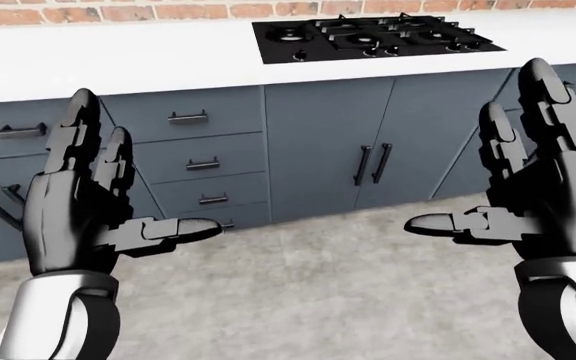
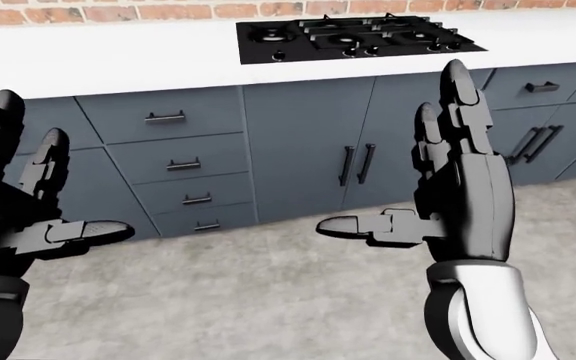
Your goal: Navigate to the stove.
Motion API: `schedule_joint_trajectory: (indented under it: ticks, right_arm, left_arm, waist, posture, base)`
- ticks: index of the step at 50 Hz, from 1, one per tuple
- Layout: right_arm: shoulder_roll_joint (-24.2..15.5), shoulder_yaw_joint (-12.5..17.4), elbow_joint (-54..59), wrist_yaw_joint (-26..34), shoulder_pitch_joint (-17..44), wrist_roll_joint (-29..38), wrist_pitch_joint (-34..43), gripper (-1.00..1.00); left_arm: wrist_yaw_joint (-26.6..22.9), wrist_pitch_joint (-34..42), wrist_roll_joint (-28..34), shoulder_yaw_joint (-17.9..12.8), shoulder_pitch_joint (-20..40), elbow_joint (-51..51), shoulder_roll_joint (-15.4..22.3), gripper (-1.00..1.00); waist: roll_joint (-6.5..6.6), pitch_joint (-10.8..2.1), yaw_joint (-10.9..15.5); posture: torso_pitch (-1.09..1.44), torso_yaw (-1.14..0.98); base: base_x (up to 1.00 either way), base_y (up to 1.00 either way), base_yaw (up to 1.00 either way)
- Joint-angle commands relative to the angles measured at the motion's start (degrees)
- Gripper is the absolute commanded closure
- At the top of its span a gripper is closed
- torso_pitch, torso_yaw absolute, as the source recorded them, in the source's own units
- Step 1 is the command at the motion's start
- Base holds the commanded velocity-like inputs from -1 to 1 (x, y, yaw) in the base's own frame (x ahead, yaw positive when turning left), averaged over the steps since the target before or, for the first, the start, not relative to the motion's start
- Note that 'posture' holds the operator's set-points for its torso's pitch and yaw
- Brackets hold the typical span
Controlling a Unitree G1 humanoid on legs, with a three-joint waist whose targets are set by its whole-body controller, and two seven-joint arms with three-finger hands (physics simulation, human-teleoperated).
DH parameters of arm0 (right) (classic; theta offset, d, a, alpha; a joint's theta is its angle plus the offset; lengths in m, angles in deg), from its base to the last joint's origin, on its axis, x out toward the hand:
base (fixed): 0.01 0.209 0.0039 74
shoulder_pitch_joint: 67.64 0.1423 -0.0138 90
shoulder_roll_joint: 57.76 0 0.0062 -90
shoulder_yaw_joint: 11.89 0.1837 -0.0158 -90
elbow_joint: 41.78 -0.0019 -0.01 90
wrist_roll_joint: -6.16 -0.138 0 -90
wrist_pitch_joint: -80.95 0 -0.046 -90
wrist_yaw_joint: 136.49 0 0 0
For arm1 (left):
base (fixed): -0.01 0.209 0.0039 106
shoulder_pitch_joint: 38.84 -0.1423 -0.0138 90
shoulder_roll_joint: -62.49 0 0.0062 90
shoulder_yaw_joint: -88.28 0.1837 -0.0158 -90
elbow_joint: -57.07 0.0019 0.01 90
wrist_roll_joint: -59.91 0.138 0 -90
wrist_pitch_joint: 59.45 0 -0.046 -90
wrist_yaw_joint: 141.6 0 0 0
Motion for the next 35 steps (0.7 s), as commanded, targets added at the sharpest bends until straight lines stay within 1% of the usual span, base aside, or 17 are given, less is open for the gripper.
schedule_joint_trajectory:
  ticks: [1,2,3,4,8,10,12,14,15,16,17,19,27,30,32,33,35]
  right_arm:
    - [-0.60,0.80,-0.88,0.08,1.07,-0.12,-1.24,-1.00]
    - [-0.65,0.86,-0.88,0.01,1.18,-0.24,-1.14,-1.00]
    - [-0.80,0.86,-0.88,-0.10,1.23,-0.31,-1.02,-1.00]
    - [-0.66,0.80,-0.88,0.02,1.24,-0.10,-0.96,-1.00]
    - [-0.58,0.87,-0.88,-0.11,1.30,-0.36,-0.86,-1.00]
    - [-0.59,0.82,-0.88,-0.13,1.32,-0.37,-0.92,-1.00]
    - [-0.87,0.74,-0.88,-0.44,1.33,-0.66,-0.98,-1.00]
    - [-1.11,0.86,-0.88,-0.78,1.51,-1.08,-0.87,-1.00]
    - [-0.93,0.71,-0.88,-0.58,1.42,-0.77,-0.92,-1.00]
    - [-0.75,0.67,-0.88,-0.38,1.43,-0.51,-0.85,-1.00]
    - [-0.65,0.75,-0.88,-0.28,1.44,-0.50,-0.81,-1.00]
    - [-0.68,0.67,-0.88,-0.14,1.33,-0.16,-0.93,-1.00]
    - [-0.62,0.82,-0.88,-0.06,1.31,-0.12,-0.84,-1.00]
    - [-0.59,0.92,-0.88,-0.15,1.58,-0.25,-0.52,-1.00]
    - [-0.59,0.95,-0.88,-0.10,1.55,-0.23,-0.55,-1.00]
    - [-0.45,0.84,-0.88,0.11,1.43,0.11,-0.60,-1.00]
    - [0.02,0.90,-0.88,0.65,1.31,0.70,-0.55,-1.00]
  left_arm:
    - [0.20,-1.50,0.41,-0.48,0.99,-0.98,0.59,-1.00]
    - [0.31,-1.43,0.34,-0.43,1.07,-0.98,0.66,-1.00]
    - [0.33,-1.33,0.30,-0.44,1.14,-0.98,0.62,-1.00]
    - [0.29,-1.28,0.35,-0.41,1.19,-0.98,0.61,-1.00]
    - [0.73,-1.16,-0.29,-0.63,1.30,-0.98,0.96,-1.00]
    - [0.69,-1.18,-0.21,-0.57,1.27,-0.98,0.98,-1.00]
    - [0.70,-1.17,-0.21,-0.55,1.25,-0.98,0.99,-1.00]
    - [0.95,-0.99,-0.55,-0.66,1.48,-0.98,1.14,-1.00]
    - [0.92,-1.01,-0.53,-0.71,1.45,-0.98,1.10,-1.00]
    - [0.96,-1.04,-0.58,-0.70,1.46,-0.98,1.16,-1.00]
    - [0.97,-1.00,-0.59,-0.76,1.49,-0.98,1.13,-1.00]
    - [0.98,-1.09,-0.54,-0.63,1.41,-0.98,1.13,-1.00]
    - [0.83,-1.24,-0.31,-0.51,1.29,-0.98,1.12,-1.00]
    - [0.68,-1.07,-0.15,-0.57,1.45,-0.98,0.98,-1.00]
    - [0.34,-1.08,0.35,-0.39,1.43,-0.98,0.73,-1.00]
    - [0.30,-1.14,0.42,-0.38,1.37,-0.98,0.68,-1.00]
    - [-0.13,-1.30,1.18,-0.03,1.24,-0.98,0.36,-1.00]
  waist:
    - [0.58,-0.94,0.09]
    - [2.36,-1.96,0.07]
    - [1.67,-2.26,0.83]
    - [1.77,-1.93,0.74]
    - [1.47,-3.21,1.65]
    - [0.75,-2.87,1.92]
    - [-0.45,-2.59,2.17]
    - [-2.46,-2.60,2.36]
    - [-3.98,-3.02,2.35]
    - [-6.66,-3.80,2.16]
    - [-5.30,-3.64,1.71]
    - [-4.86,-2.33,1.47]
    - [-1.24,-1.68,1.19]
    - [1.23,-2.11,0.97]
    - [0.42,-2.26,1.70]
    - [1.26,-2.08,1.35]
    - [1.26,-3.10,1.82]
  posture:
    - [0.00,0.00]
    - [0.00,0.00]
    - [0.00,0.00]
    - [0.00,0.00]
    - [0.00,0.00]
    - [0.00,0.00]
    - [0.00,0.00]
    - [0.00,0.00]
    - [0.00,0.00]
    - [0.00,0.00]
    - [0.00,0.00]
    - [0.00,0.00]
    - [0.00,0.00]
    - [0.00,0.00]
    - [0.00,0.00]
    - [0.00,0.00]
    - [0.00,0.00]
  base:
    - [0.11,-0.45,0.00]
    - [0.11,-0.45,0.00]
    - [0.11,-0.45,0.00]
    - [0.12,-0.45,0.00]
    - [0.11,-0.45,0.00]
    - [0.12,-0.45,0.00]
    - [0.11,-0.45,0.00]
    - [0.11,-0.45,0.00]
    - [0.11,-0.45,0.00]
    - [0.12,-0.46,0.00]
    - [0.11,-0.45,0.00]
    - [0.11,-0.45,0.00]
    - [0.08,-0.45,0.00]
    - [0.08,-0.45,0.00]
    - [0.08,-0.45,0.00]
    - [0.08,-0.45,0.00]
    - [0.08,-0.45,0.00]
